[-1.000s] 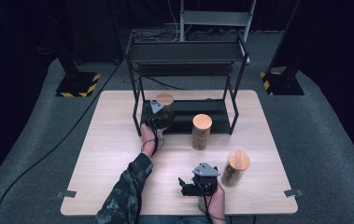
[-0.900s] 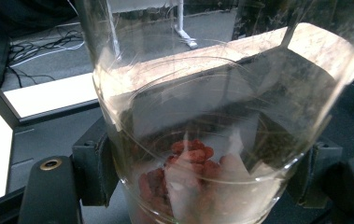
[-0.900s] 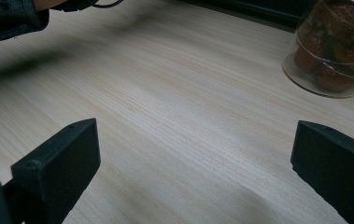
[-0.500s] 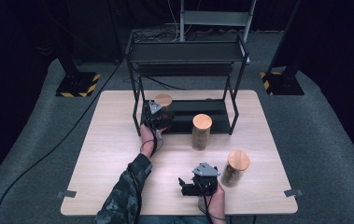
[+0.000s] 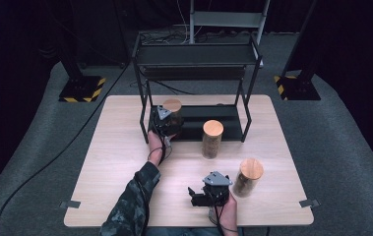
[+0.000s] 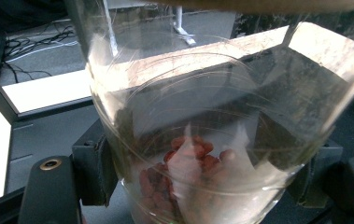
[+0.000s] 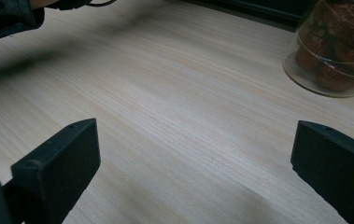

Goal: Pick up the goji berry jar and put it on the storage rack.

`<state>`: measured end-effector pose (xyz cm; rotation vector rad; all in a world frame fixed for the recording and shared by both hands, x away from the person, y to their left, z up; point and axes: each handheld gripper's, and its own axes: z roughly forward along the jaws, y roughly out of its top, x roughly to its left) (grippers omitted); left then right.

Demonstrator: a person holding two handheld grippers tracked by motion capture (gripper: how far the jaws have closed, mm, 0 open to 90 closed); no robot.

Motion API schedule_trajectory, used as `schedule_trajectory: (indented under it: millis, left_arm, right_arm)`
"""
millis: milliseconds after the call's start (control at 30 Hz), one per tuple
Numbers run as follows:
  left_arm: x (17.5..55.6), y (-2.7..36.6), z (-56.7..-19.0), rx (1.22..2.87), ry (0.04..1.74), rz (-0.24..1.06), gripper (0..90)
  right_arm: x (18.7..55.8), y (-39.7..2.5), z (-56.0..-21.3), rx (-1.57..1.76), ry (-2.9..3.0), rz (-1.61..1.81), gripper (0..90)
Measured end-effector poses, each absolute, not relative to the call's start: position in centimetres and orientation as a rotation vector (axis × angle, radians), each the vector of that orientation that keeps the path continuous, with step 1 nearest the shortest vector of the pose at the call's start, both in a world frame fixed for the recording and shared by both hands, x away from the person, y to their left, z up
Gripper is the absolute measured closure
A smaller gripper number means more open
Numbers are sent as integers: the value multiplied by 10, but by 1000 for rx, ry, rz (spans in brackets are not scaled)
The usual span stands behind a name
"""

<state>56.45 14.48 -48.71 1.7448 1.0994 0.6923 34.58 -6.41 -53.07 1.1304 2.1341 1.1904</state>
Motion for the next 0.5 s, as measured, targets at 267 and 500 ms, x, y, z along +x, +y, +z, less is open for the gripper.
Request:
schedule_trajectory:
  millis: [267, 500]
  left_arm:
    - [564, 144, -486, 1740, 1117, 694, 246]
    - [563, 146, -485, 1743, 1128, 689, 244]
  right_arm:
    - [346, -64, -531, 1129, 2134, 1191, 7]
    - [346, -64, -531, 1129, 2133, 1190, 6]
